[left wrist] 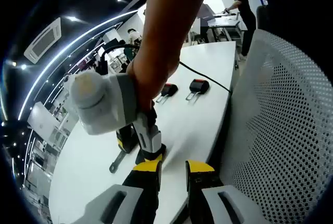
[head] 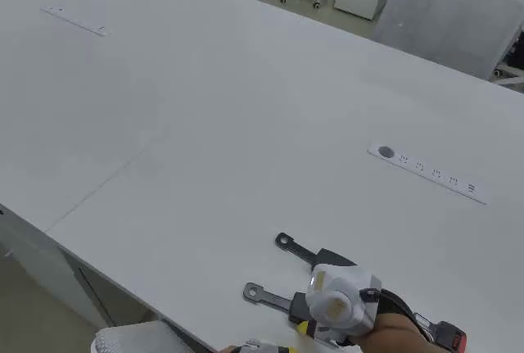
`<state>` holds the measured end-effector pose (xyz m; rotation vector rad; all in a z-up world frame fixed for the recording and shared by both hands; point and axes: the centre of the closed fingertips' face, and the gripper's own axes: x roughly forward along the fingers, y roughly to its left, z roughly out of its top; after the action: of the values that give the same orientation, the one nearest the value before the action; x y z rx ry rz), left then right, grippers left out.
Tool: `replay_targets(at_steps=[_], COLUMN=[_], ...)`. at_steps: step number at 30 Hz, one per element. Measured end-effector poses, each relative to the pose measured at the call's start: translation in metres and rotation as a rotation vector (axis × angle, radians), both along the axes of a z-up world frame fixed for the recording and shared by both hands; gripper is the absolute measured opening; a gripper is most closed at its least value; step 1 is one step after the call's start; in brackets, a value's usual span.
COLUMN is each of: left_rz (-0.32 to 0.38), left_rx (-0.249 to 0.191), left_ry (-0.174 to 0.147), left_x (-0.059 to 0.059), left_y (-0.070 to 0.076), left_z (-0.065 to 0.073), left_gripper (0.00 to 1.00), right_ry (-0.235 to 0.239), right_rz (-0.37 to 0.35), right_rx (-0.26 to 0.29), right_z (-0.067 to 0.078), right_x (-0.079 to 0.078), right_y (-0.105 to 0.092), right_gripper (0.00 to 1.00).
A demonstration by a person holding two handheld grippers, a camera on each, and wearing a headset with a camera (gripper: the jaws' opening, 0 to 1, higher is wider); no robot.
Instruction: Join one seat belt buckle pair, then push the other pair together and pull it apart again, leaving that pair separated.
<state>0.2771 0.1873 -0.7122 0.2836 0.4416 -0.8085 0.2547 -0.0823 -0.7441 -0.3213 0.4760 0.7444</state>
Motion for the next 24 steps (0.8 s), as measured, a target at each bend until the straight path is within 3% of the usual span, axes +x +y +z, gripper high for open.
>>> replay_targets(at_steps=[2, 7, 24], left_rz=[-0.004, 0.017, 0.044], left_rx=[0.018, -0.005, -0.023], left_ry=[0.004, 0.013, 0.035], left_x=[-0.001, 0.0, -0.004], left_y=[-0.001, 0.001, 0.005], left_z=[-0.002, -0.001, -0.005], left_gripper=[0.95, 0.95, 0.95], right_ry=[0.003, 0.003, 0.041], right_rz=[-0.006, -0.037, -0.01], right_rx=[0.013, 0.061, 0.046], right_z=[-0.001, 0.002, -0.011], right_x=[0.001, 0.005, 0.003], right_y=[0.001, 0.005, 0.016], right_gripper=[0.97, 0.98, 0.97])
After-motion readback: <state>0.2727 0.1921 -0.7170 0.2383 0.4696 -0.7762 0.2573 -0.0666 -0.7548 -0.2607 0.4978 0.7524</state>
